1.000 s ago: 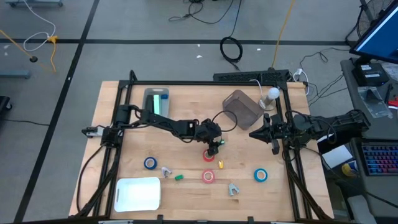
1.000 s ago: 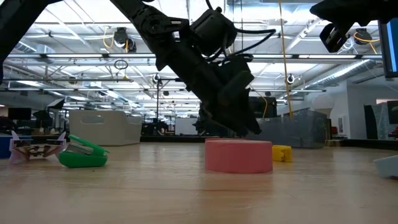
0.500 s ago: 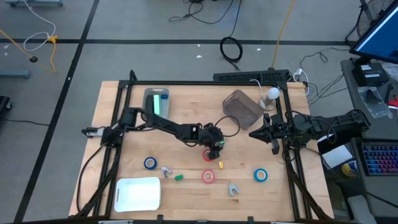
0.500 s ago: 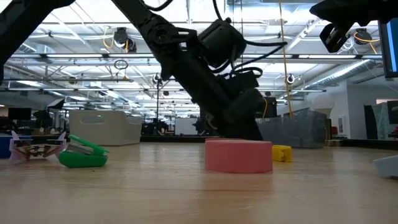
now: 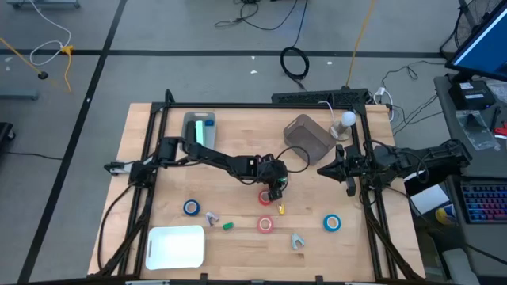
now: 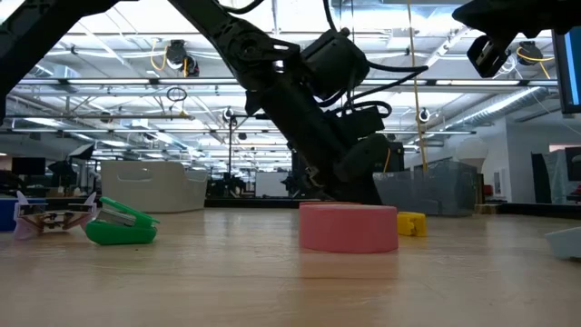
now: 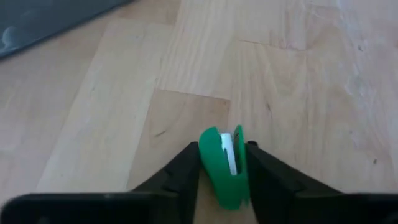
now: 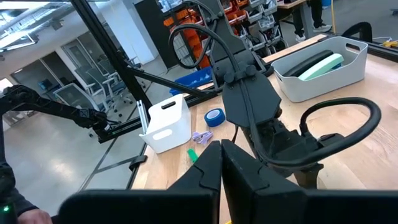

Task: Pick and place Stapler, Stapler remover, tape
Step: Put the top green stapler into the gray bin, then put the yellow staple into the gray bin

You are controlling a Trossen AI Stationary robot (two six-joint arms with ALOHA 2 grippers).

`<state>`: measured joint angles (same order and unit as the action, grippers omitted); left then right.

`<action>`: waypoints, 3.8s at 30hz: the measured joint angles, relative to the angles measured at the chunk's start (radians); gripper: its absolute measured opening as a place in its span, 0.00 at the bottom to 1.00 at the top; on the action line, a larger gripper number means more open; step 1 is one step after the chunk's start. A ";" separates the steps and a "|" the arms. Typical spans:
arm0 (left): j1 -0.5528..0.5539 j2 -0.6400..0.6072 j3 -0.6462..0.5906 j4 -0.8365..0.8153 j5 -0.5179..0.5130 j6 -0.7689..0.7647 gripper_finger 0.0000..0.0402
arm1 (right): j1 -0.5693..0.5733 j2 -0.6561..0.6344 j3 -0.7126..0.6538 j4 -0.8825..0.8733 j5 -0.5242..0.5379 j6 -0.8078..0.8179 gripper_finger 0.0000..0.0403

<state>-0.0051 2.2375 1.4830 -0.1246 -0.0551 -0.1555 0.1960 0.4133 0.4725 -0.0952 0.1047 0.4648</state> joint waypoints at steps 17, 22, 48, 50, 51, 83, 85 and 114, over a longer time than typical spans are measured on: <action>0.053 -0.306 -0.003 -0.405 -0.267 -0.028 0.23 | 0.000 0.000 0.000 -0.003 0.002 -0.005 0.01; 0.107 -0.479 -0.003 -0.731 -0.535 -0.167 0.16 | 0.000 0.000 0.000 -0.002 0.003 -0.010 0.01; 0.591 -0.581 -0.370 -0.646 -0.264 -0.394 0.20 | 0.000 0.000 0.000 0.001 0.084 0.002 0.01; 0.592 -0.581 -0.390 -0.604 -0.260 -0.398 0.20 | 0.000 0.000 0.000 0.002 0.091 0.003 0.01; 0.594 -0.581 -0.396 -0.598 -0.259 -0.401 0.20 | 0.000 0.000 0.000 0.001 0.097 0.003 0.01; 0.611 -0.581 -0.566 -0.340 -0.261 -0.457 0.27 | 0.000 0.000 0.000 0.009 0.104 0.022 0.01; 0.611 -0.581 -0.566 -0.338 -0.272 -0.460 0.30 | 0.000 0.000 0.000 0.009 0.104 0.022 0.01; 0.411 -0.967 -0.454 -0.292 -0.063 -0.370 0.38 | 0.001 0.119 0.000 0.033 0.018 -0.108 0.01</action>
<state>0.4063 1.2710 1.0294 -0.4168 -0.1179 -0.5254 0.1974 0.5322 0.4721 -0.0618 0.1226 0.3569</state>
